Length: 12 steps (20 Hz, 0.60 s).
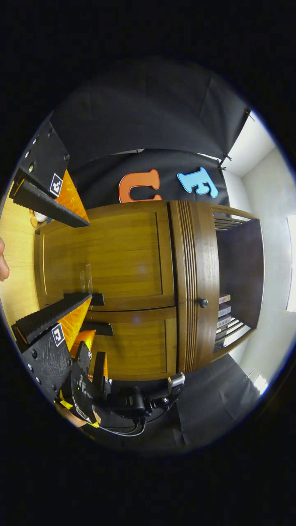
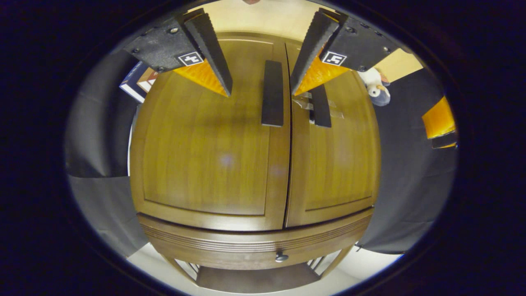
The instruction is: Open the right door of the double-door shoe cabinet with the right hand, and open the left door with the left hand.
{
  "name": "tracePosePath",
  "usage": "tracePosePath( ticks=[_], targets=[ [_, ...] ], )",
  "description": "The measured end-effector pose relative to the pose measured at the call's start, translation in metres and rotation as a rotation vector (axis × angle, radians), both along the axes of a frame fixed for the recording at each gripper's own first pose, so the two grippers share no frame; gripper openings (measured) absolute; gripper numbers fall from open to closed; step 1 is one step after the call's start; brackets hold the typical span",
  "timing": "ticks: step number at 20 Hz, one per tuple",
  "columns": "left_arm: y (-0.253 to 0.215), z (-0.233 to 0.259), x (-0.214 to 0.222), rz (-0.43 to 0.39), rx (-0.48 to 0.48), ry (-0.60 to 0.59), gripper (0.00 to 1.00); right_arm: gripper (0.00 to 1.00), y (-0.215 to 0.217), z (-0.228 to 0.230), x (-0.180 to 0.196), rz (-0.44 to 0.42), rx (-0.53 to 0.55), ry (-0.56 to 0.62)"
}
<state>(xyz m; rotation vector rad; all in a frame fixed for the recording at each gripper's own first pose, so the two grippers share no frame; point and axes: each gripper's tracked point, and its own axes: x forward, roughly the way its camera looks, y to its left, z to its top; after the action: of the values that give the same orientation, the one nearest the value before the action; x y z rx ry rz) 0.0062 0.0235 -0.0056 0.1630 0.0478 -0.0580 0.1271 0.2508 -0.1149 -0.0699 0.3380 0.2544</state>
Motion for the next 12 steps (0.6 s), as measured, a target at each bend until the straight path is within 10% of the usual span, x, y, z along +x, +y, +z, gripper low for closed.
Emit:
tracePosePath(
  ticks=[12],
  targets=[
    [0.013, -0.002, -0.002, -0.002, -0.029, 0.018, 0.95, 0.57, 0.019, -0.035, 0.035, -0.06, -0.005, 0.063]
  ],
)
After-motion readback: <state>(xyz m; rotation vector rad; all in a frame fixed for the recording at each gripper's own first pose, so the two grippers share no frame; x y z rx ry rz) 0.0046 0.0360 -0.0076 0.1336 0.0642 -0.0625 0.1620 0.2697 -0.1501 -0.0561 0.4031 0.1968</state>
